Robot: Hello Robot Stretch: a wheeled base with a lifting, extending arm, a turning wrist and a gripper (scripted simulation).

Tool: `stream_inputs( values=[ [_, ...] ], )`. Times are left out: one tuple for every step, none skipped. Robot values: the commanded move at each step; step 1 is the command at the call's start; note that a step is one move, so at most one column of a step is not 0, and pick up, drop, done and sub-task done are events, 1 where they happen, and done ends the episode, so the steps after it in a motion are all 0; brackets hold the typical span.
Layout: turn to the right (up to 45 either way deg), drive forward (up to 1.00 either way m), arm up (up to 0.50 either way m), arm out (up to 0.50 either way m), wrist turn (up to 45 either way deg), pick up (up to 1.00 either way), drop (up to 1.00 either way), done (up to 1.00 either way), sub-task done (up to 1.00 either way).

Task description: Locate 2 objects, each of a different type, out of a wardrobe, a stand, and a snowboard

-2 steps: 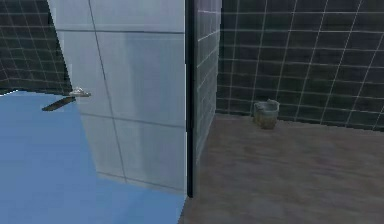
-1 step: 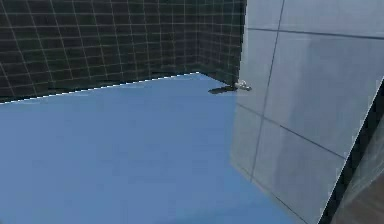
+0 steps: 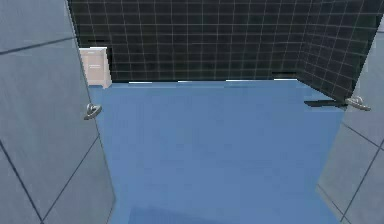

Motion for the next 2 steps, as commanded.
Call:
stream_inputs(
  values=[
    [0.0, 1.00, 0.00, 0.00, 0.0, 0.00, 0.00, 0.00, 0.00],
    [-6.0, 0.00, 0.00, 0.00, 0.0, 0.00, 0.00, 0.00, 0.00]
  ],
)
